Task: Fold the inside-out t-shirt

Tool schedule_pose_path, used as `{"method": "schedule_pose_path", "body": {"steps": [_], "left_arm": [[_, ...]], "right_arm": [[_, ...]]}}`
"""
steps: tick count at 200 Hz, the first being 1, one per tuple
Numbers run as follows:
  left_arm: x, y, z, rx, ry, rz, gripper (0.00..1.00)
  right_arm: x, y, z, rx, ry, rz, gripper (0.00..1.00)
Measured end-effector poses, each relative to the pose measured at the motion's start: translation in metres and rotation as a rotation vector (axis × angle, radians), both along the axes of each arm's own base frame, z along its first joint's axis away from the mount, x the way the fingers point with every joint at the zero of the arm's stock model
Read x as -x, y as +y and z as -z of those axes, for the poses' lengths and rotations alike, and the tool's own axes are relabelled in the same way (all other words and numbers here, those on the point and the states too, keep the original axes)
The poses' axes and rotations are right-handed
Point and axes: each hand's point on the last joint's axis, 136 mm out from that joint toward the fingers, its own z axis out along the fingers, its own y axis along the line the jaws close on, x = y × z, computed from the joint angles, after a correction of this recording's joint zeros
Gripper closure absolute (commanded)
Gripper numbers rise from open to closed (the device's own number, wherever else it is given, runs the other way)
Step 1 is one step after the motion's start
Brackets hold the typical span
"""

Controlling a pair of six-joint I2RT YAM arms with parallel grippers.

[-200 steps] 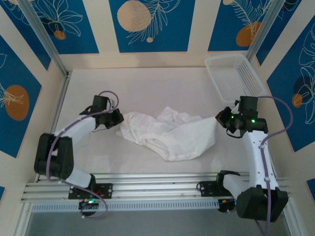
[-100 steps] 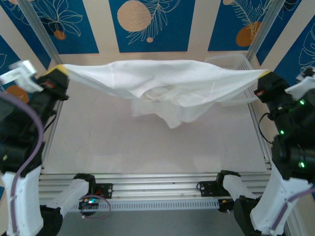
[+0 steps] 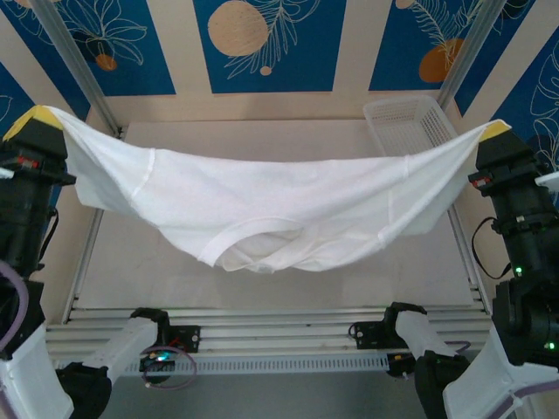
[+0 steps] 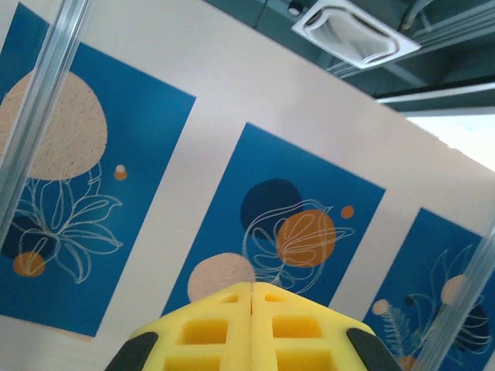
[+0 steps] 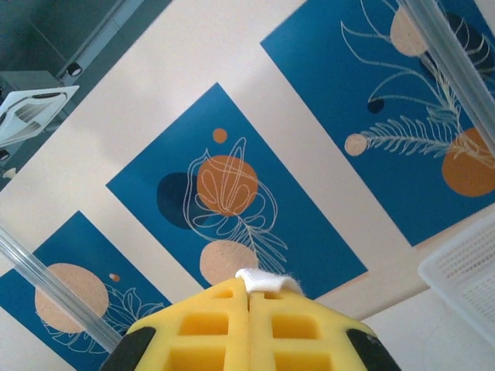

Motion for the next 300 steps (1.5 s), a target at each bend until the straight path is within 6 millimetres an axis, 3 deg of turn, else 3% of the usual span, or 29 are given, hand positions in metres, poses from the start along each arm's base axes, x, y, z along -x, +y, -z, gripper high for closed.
{"method": "schedule_pose_path", "body": {"steps": [13, 33, 47, 67, 72, 81, 86, 97, 115, 124, 135, 142, 154, 180, 204, 225, 236, 258, 282, 300], "left_arm": [[-0.024, -0.001, 0.012, -0.015, 0.048, -0.017, 1.0], [-0.078, -0.007, 0.046, -0.047, 0.157, -0.034, 1.0], [-0.127, -0.013, 0.083, -0.066, 0.265, -0.045, 1.0], [-0.207, -0.017, 0.145, -0.08, 0.422, -0.06, 1.0], [-0.23, -0.017, 0.165, -0.082, 0.463, -0.066, 0.86], [-0.267, -0.015, 0.203, -0.084, 0.538, -0.077, 0.52], [-0.287, -0.014, 0.225, -0.084, 0.583, -0.084, 0.38], [-0.33, -0.01, 0.277, -0.09, 0.674, -0.093, 0.22], [-0.377, -0.001, 0.354, -0.079, 0.801, -0.076, 0.15], [-0.39, 0.005, 0.389, -0.065, 0.86, -0.061, 0.13], [-0.392, 0.011, 0.414, -0.047, 0.902, -0.042, 0.11], [-0.39, 0.013, 0.422, -0.038, 0.917, -0.024, 0.11], [-0.385, 0.01, 0.414, -0.025, 0.892, 0.022, 0.1], [-0.347, -0.022, 0.354, -0.034, 0.759, 0.176, 0.09], [-0.266, -0.09, 0.283, -0.155, 0.579, 0.371, 0.08], [-0.17, -0.165, 0.253, -0.298, 0.429, 0.615, 0.1], [-0.121, -0.197, 0.259, -0.364, 0.399, 0.752, 0.11], [-0.05, -0.23, 0.293, -0.461, 0.428, 0.921, 0.11], [0.006, -0.249, 0.359, -0.586, 0.532, 1.034, 0.1], [0.037, -0.256, 0.408, -0.709, 0.598, 1.079, 0.08]], "right_arm": [[-0.02, -0.001, 0.014, -0.033, 0.048, -0.021, 1.0], [-0.075, -0.004, 0.051, -0.097, 0.176, -0.064, 1.0], [-0.13, -0.008, 0.091, -0.145, 0.292, -0.093, 1.0], [-0.218, -0.011, 0.163, -0.197, 0.485, -0.119, 0.98], [-0.242, -0.011, 0.184, -0.206, 0.538, -0.126, 0.85], [-0.281, -0.009, 0.221, -0.22, 0.617, -0.144, 0.46], [-0.3, -0.007, 0.242, -0.227, 0.667, -0.158, 0.35], [-0.341, 0.0, 0.284, -0.25, 0.764, -0.202, 0.29], [-0.393, 0.01, 0.341, -0.277, 0.883, -0.259, 0.27], [-0.402, 0.014, 0.362, -0.274, 0.926, -0.276, 0.25], [-0.399, 0.018, 0.38, -0.265, 0.984, -0.291, 0.18], [-0.393, 0.02, 0.385, -0.255, 1.012, -0.302, 0.18], [-0.381, 0.023, 0.376, -0.224, 1.008, -0.335, 0.18], [-0.329, 0.032, 0.341, -0.155, 0.963, -0.399, 0.18], [-0.253, 0.039, 0.323, -0.121, 0.927, -0.403, 0.19], [-0.176, 0.043, 0.346, -0.134, 0.974, -0.356, 0.2], [-0.139, 0.043, 0.371, -0.149, 1.031, -0.318, 0.21], [-0.07, 0.046, 0.43, -0.19, 1.2, -0.25, 0.23], [-0.015, 0.049, 0.483, -0.21, 1.373, -0.204, 0.23], [0.008, 0.051, 0.512, -0.22, 1.466, -0.179, 0.23]]}}
